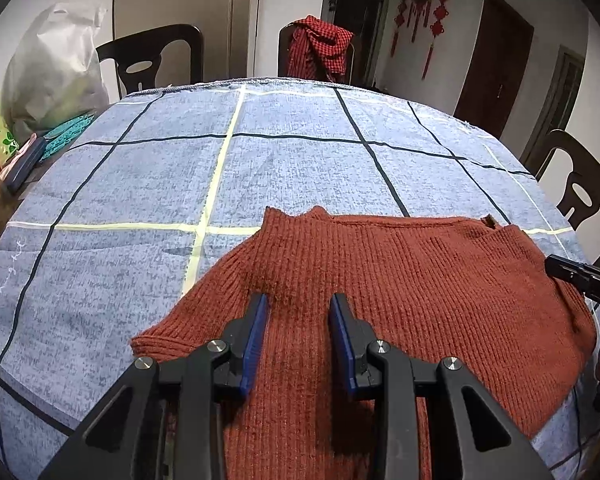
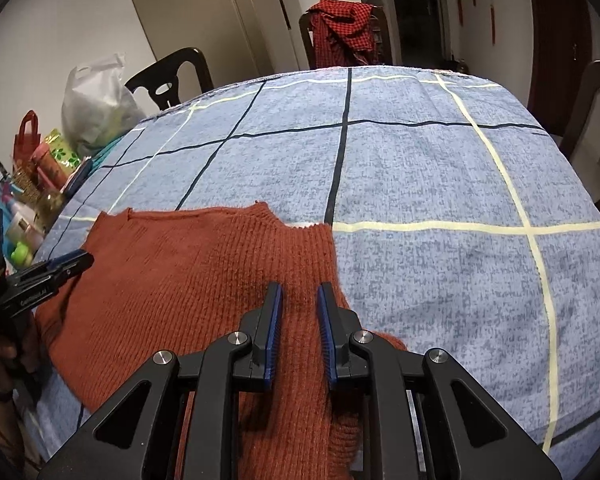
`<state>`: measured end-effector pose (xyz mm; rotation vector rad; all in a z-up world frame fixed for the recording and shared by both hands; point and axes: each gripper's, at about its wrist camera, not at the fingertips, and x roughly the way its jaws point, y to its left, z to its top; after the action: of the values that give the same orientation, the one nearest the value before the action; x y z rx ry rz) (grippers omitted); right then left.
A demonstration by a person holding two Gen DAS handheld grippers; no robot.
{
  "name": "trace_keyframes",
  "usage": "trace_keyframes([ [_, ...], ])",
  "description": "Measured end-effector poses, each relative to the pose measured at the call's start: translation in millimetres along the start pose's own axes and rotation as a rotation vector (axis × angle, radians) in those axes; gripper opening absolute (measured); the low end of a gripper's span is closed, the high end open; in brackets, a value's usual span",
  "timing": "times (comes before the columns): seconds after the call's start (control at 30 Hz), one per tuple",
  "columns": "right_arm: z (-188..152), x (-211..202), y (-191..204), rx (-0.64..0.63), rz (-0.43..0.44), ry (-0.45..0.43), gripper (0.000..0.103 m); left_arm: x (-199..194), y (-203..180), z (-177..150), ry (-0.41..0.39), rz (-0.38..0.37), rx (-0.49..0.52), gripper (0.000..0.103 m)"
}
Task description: Fold small clothes
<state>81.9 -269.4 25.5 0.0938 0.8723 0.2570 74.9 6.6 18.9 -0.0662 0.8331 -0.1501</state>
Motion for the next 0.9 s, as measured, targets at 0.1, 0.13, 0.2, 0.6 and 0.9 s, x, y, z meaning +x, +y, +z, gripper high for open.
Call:
trace_keyframes([
  [0.1,1,2,0,0.001,0.002,-0.005,0.018,2,2,2,0.001,-0.006,-0.005,0.035],
  [0.13,2,2,0,0.004,0.005,-0.004,0.018,2,2,3,0.001,-0.007,-0.005,0.035],
  [0.2,4,2,0,0.013,0.005,0.003,0.018,1,1,4,0.004,0.005,0.004,0.035],
  [0.6,18,21,34,-0.115,0.018,0.021,0.019,14,-11,18,0.015,0.058,0.045,0.035],
  [0.9,18,23,30,-0.110,0.015,0.024,0.019,14,-14,14,0.001,0.075,0.069,0.038],
])
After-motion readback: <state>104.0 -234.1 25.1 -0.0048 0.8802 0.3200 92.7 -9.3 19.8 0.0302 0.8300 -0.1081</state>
